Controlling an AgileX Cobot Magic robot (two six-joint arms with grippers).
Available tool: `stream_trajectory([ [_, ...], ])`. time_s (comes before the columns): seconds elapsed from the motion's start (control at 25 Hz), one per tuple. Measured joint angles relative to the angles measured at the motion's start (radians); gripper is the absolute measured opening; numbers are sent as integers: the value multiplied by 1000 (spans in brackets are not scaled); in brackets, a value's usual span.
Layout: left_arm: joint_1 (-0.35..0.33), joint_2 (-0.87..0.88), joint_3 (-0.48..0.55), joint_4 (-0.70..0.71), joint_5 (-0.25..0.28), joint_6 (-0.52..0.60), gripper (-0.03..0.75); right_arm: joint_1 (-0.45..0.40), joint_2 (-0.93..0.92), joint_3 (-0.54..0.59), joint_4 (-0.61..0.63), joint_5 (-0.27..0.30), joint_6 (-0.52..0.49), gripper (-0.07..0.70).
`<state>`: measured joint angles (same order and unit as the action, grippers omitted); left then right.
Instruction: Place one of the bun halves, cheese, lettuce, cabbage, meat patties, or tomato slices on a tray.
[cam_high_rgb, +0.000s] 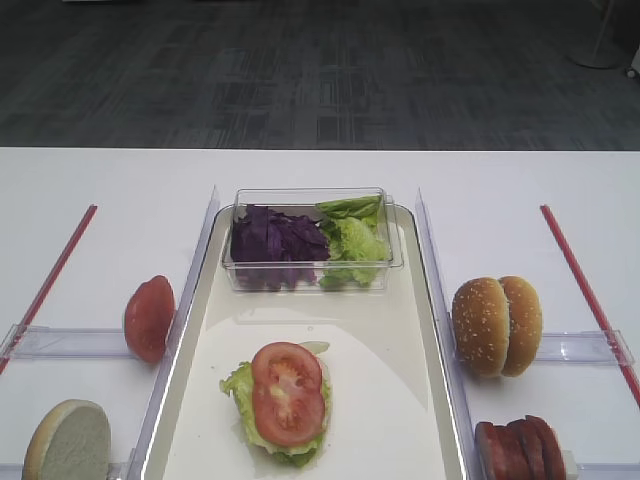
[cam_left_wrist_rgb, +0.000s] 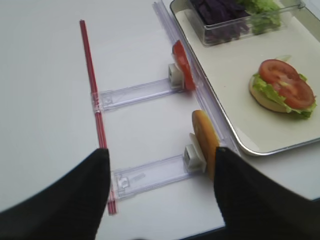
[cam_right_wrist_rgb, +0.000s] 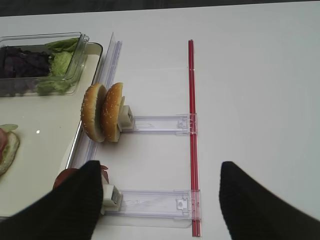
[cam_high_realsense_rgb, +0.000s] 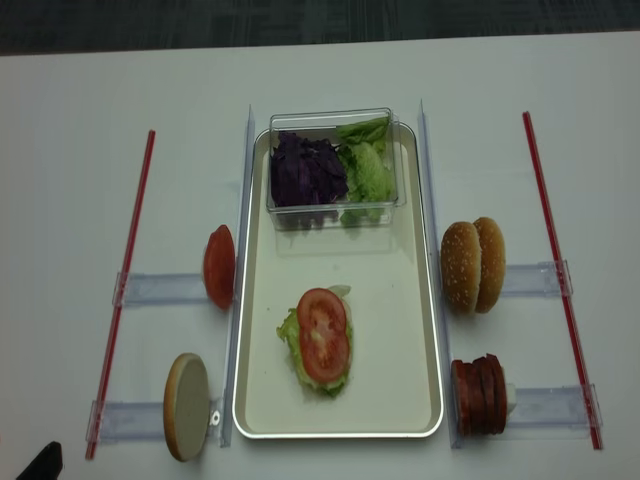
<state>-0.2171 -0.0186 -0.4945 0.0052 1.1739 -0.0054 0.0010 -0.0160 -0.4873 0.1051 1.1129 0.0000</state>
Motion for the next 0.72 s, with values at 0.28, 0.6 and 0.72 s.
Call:
stream_trajectory([
  [0.28, 126, 0, 0, 0, 0, 0, 430, 0, 0, 0, 0, 0, 0, 518],
  [0.6, 173, 0, 0, 0, 0, 0, 430, 0, 0, 0, 0, 0, 0, 517],
  [0.72, 177, 0, 0, 0, 0, 0, 430, 0, 0, 0, 0, 0, 0, 517],
])
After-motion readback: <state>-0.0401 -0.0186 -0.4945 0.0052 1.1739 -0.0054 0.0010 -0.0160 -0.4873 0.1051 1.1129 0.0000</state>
